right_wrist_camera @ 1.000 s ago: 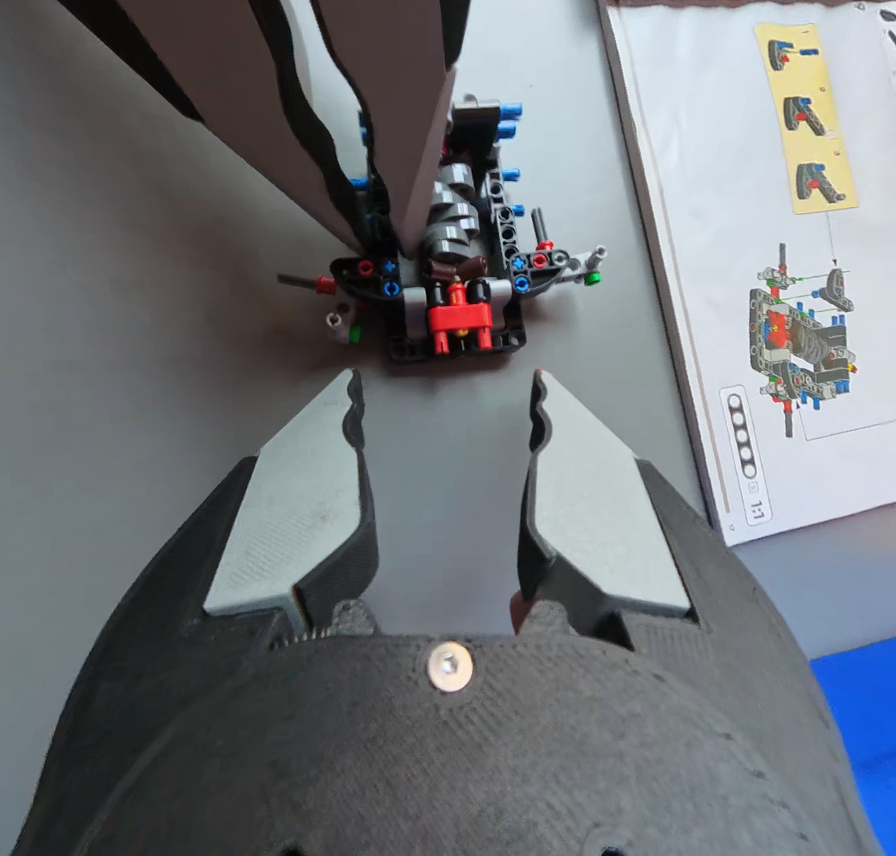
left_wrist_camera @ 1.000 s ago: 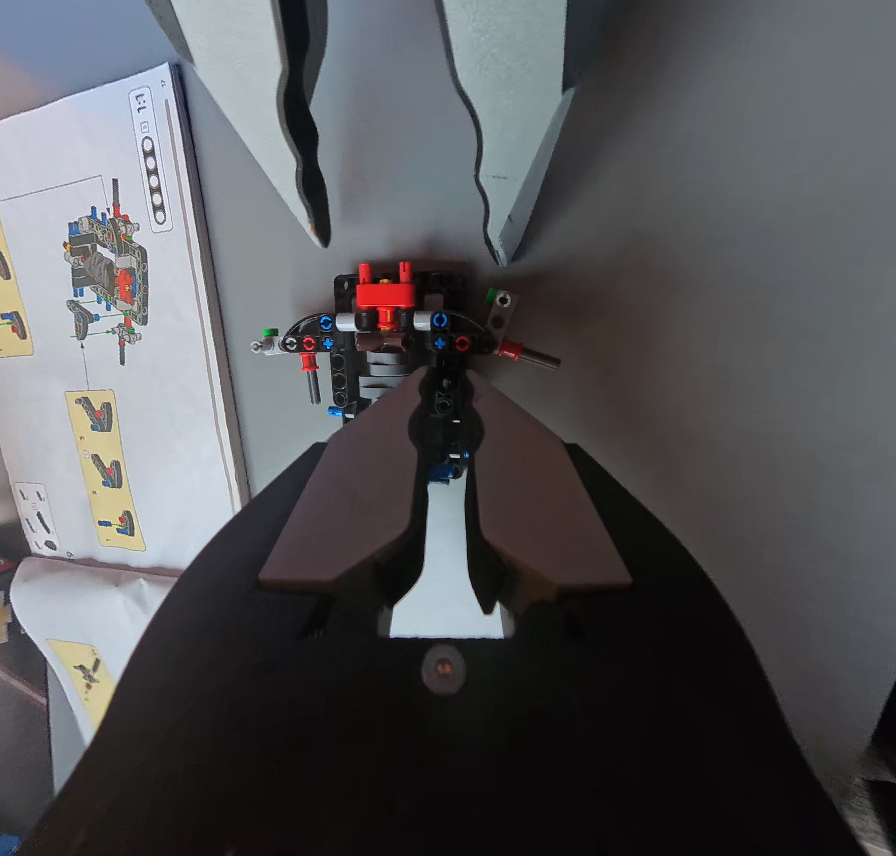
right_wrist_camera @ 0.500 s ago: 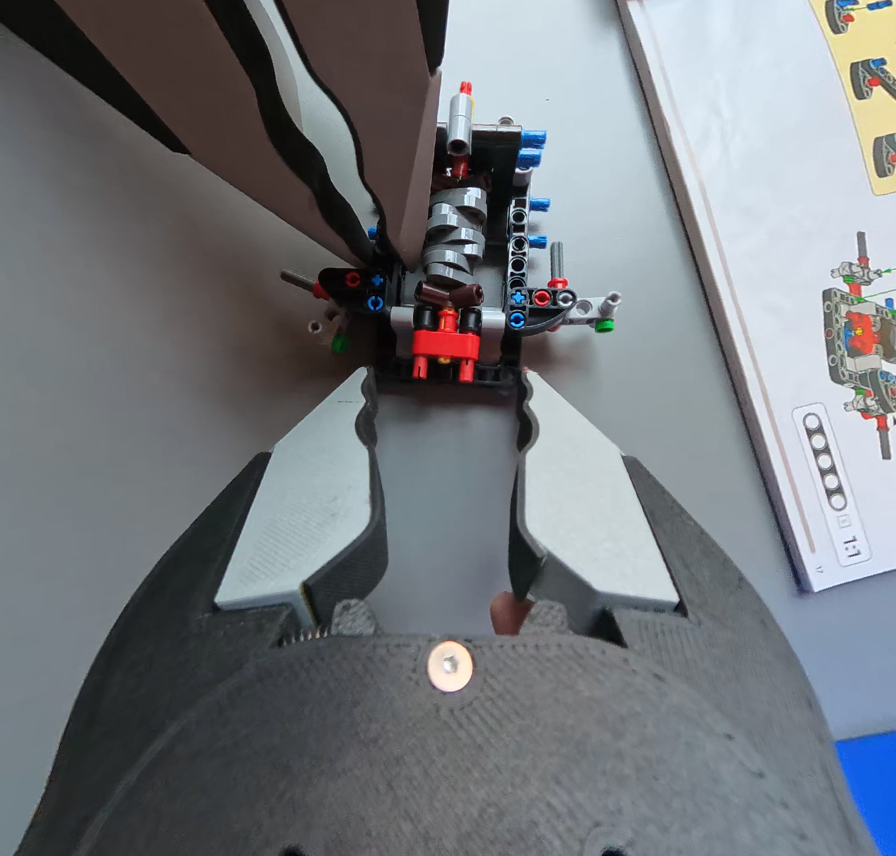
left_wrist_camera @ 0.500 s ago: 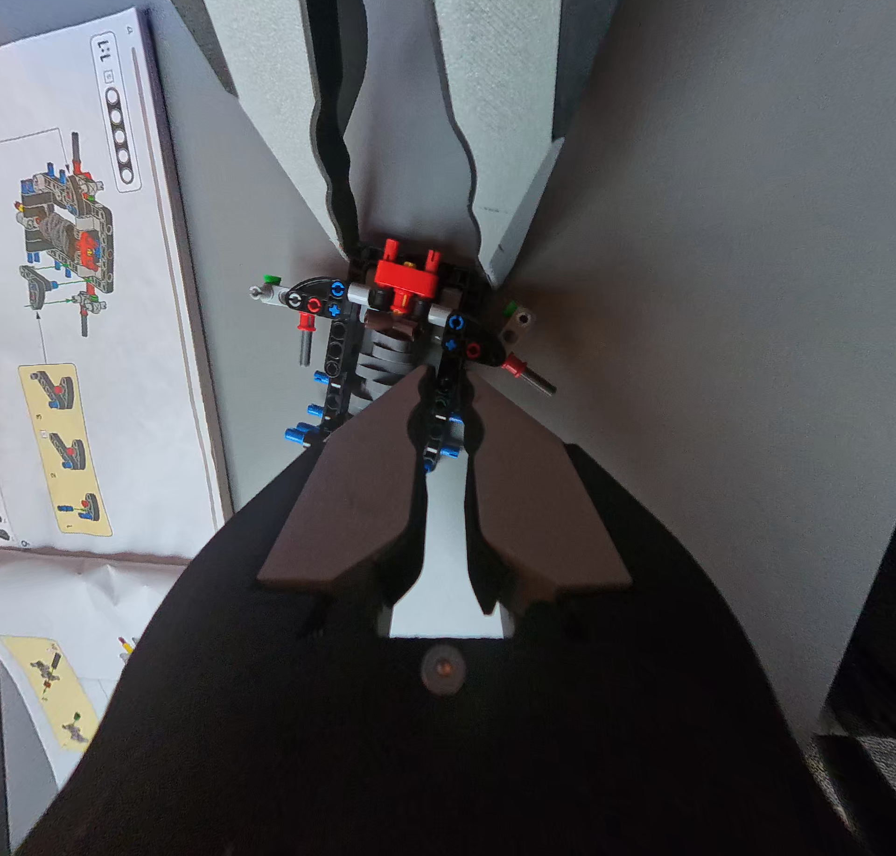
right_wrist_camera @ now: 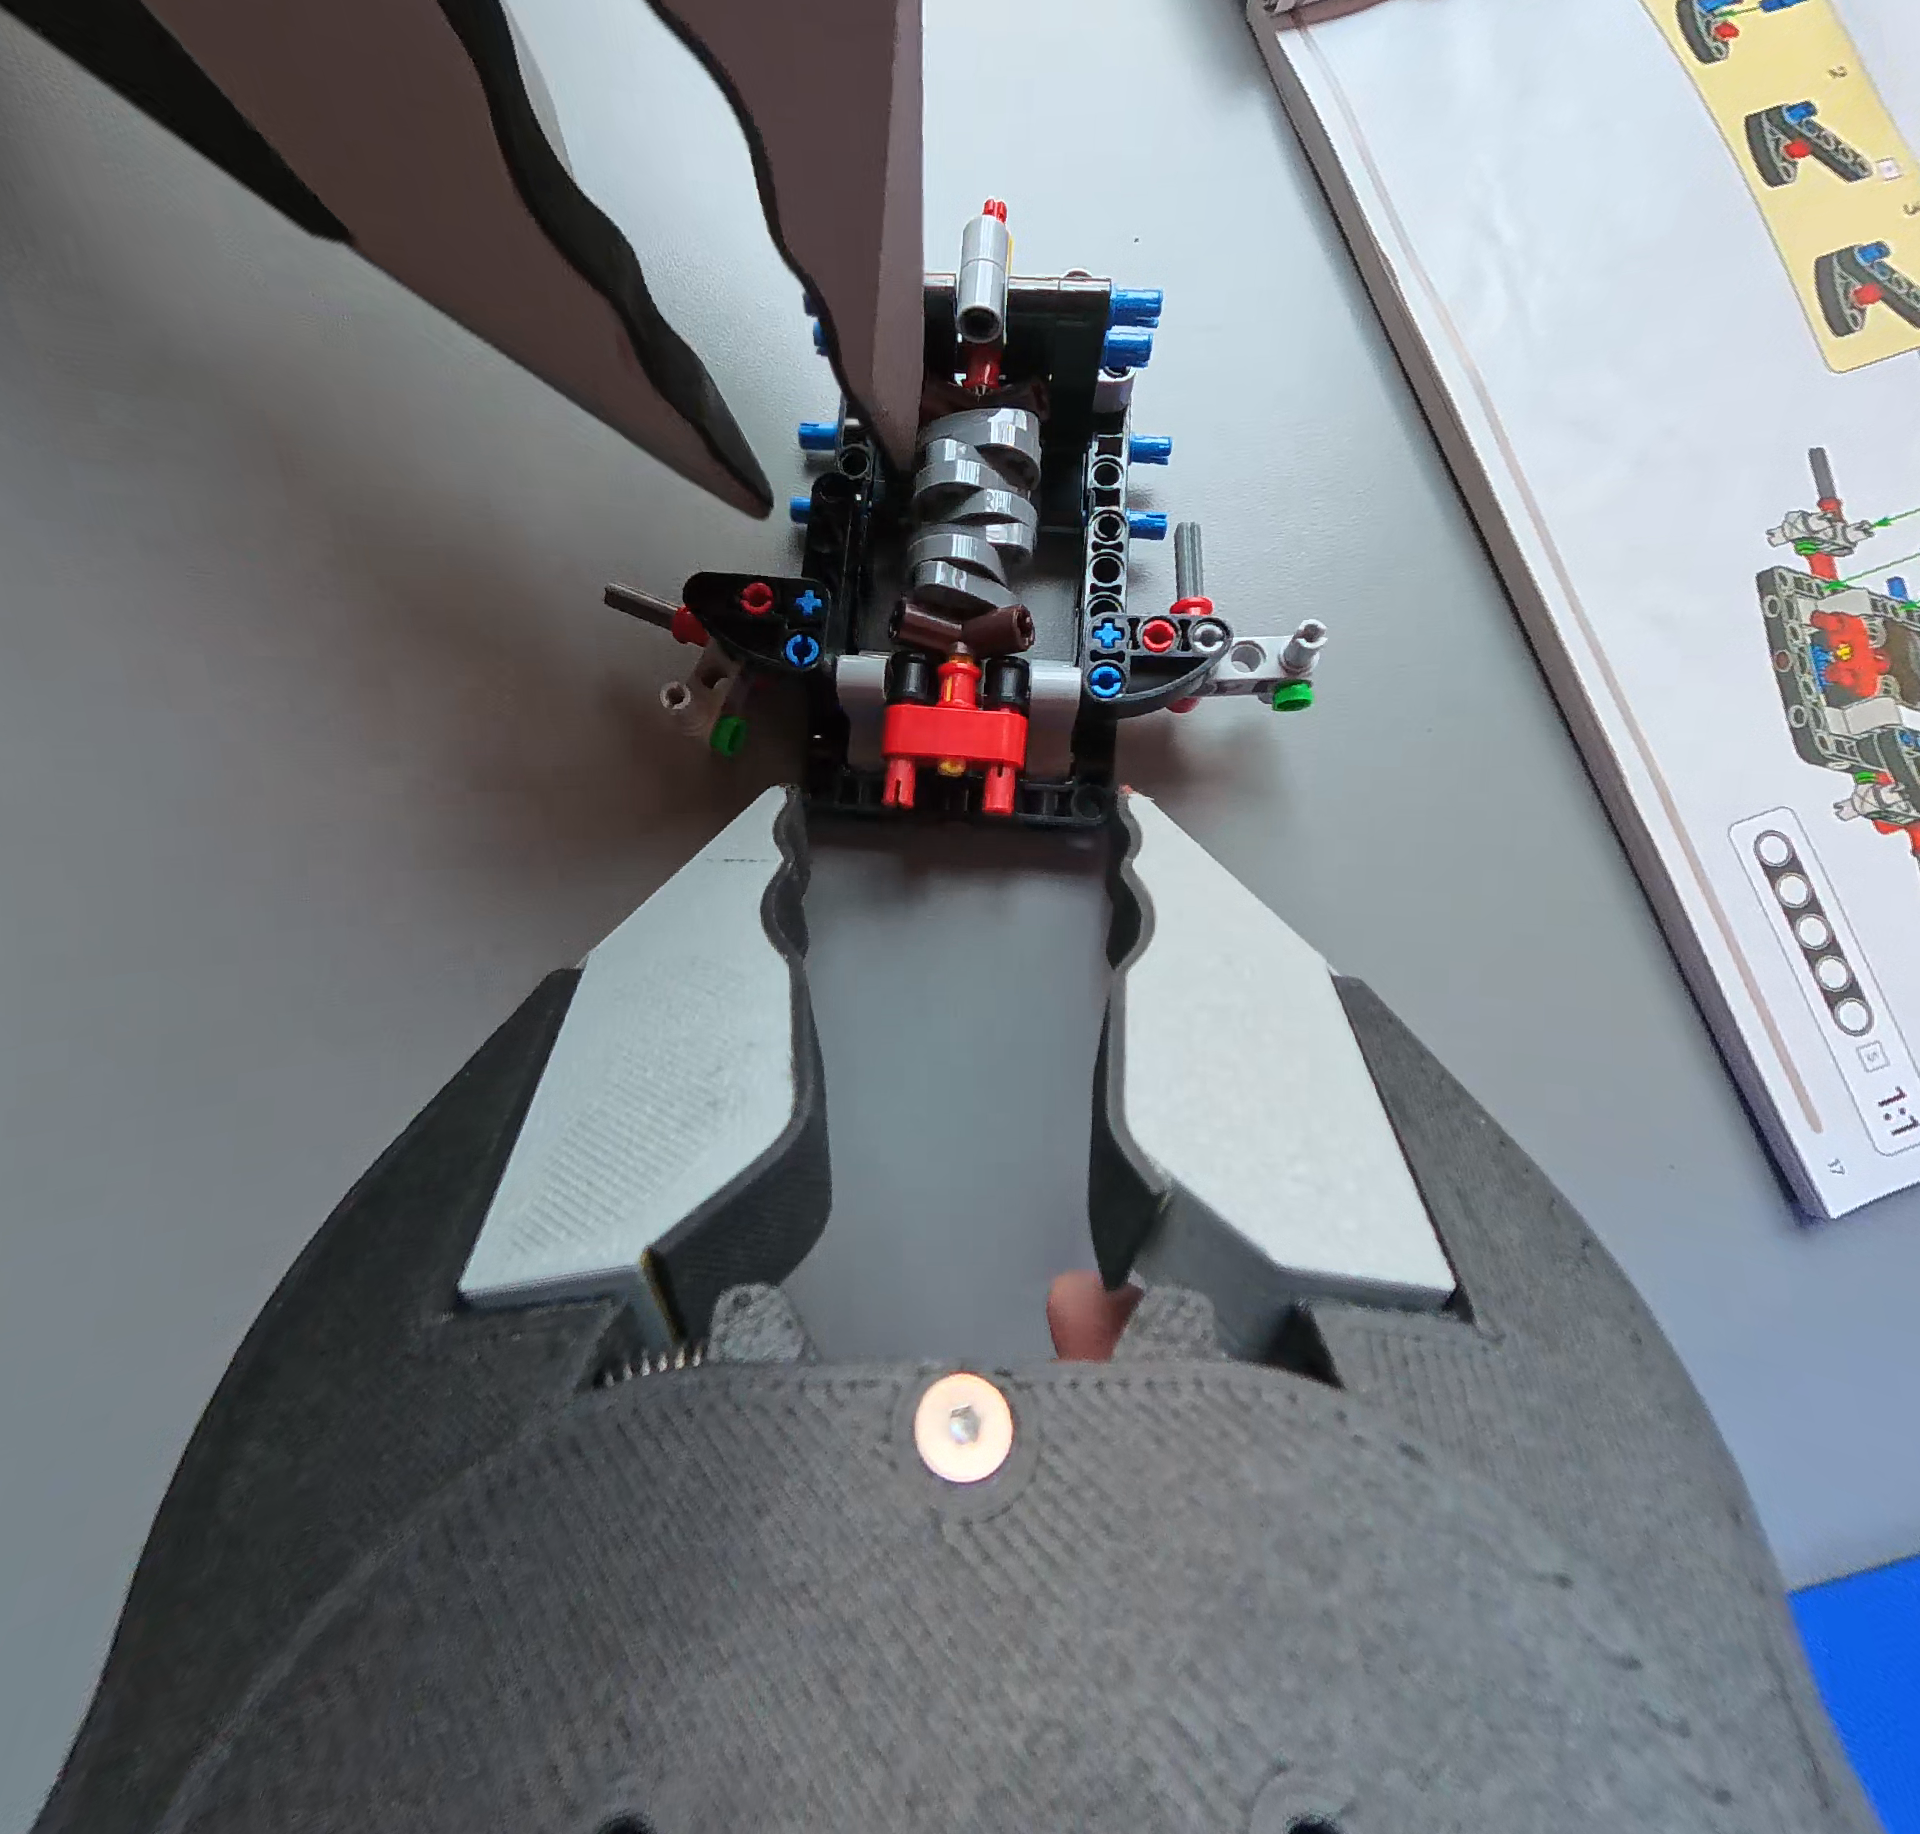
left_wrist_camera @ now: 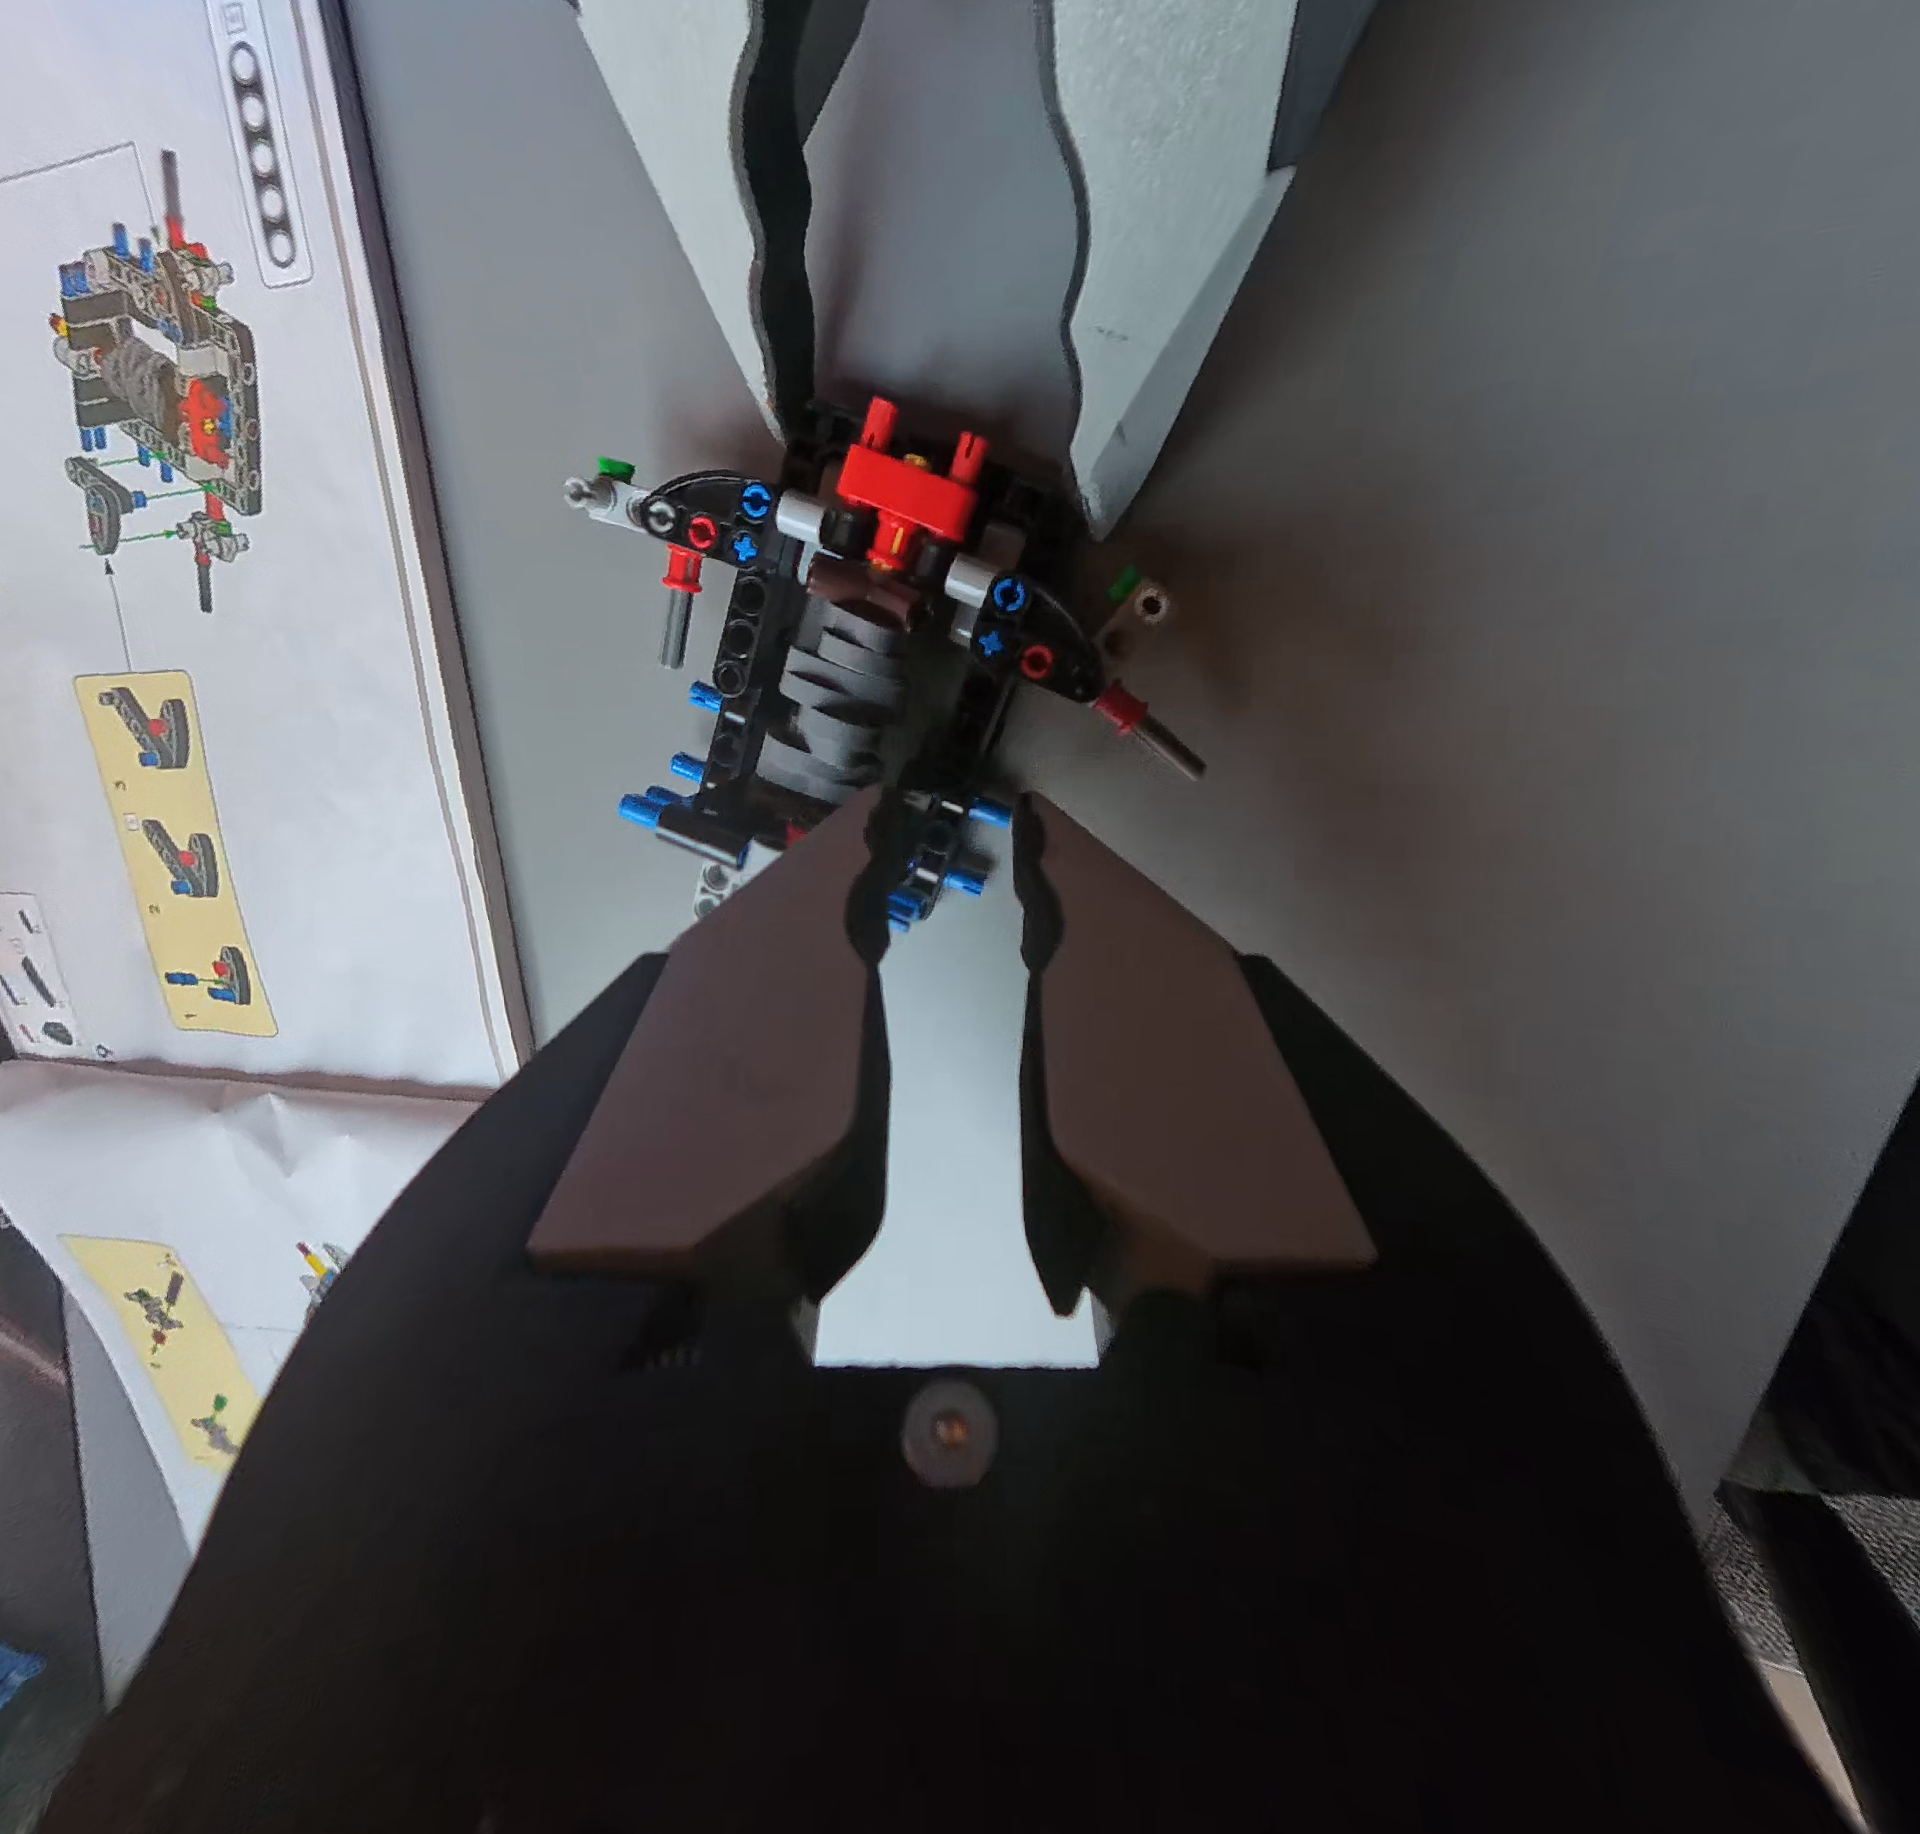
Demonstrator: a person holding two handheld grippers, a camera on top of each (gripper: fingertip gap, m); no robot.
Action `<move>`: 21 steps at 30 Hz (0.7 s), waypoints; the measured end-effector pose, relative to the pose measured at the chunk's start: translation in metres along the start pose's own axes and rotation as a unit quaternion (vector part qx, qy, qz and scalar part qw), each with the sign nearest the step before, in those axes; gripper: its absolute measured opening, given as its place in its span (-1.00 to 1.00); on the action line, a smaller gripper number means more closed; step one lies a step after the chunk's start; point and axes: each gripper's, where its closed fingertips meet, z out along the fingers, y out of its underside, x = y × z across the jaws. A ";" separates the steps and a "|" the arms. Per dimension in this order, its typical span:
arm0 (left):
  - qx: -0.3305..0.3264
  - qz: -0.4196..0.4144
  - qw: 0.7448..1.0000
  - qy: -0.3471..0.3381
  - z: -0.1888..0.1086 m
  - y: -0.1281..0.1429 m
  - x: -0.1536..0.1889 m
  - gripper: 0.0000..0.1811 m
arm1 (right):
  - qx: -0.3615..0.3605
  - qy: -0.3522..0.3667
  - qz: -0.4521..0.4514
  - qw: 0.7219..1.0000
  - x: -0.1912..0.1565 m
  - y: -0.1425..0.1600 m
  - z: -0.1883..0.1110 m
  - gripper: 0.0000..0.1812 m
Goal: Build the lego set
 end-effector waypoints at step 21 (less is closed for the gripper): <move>0.044 0.091 0.993 0.067 -0.008 -0.031 0.015 -0.79 | 0.019 -0.007 -0.006 1.000 -0.001 -0.002 0.001 -0.39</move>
